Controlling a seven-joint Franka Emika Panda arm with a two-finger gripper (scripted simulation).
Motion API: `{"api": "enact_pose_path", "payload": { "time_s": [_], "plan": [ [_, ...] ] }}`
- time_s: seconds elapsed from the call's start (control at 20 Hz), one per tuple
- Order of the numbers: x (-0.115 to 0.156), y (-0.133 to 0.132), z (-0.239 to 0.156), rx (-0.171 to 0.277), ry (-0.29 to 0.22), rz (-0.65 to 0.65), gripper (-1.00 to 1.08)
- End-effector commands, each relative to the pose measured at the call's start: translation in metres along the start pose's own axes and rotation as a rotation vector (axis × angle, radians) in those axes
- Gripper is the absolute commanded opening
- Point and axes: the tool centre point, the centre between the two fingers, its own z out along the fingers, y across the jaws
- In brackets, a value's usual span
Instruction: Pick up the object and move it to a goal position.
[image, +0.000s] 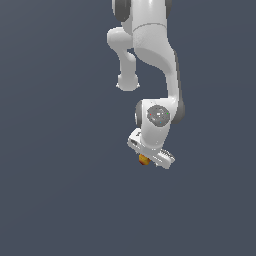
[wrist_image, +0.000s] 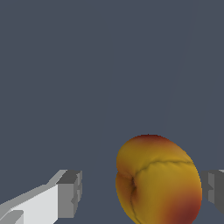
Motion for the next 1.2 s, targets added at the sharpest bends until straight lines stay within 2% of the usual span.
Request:
{"api": "enact_pose_path", "payload": {
  "time_s": [0.0, 0.2, 0.25, 0.7, 0.75, 1.15],
  "plan": [
    [-0.003, -0.002, 0.012, -0.001, -0.004, -0.003, 1.0],
    [-0.002, -0.002, 0.015, -0.001, -0.004, -0.003, 1.0],
    [-0.002, -0.002, 0.015, -0.001, -0.004, -0.003, -1.0],
    [-0.002, -0.002, 0.015, -0.001, -0.004, -0.003, -1.0],
    [0.011, 0.006, 0.006, 0.002, 0.012, 0.015, -1.0],
    [0.034, 0.018, 0.006, 0.002, 0.01, 0.013, -1.0]
  ]
}}
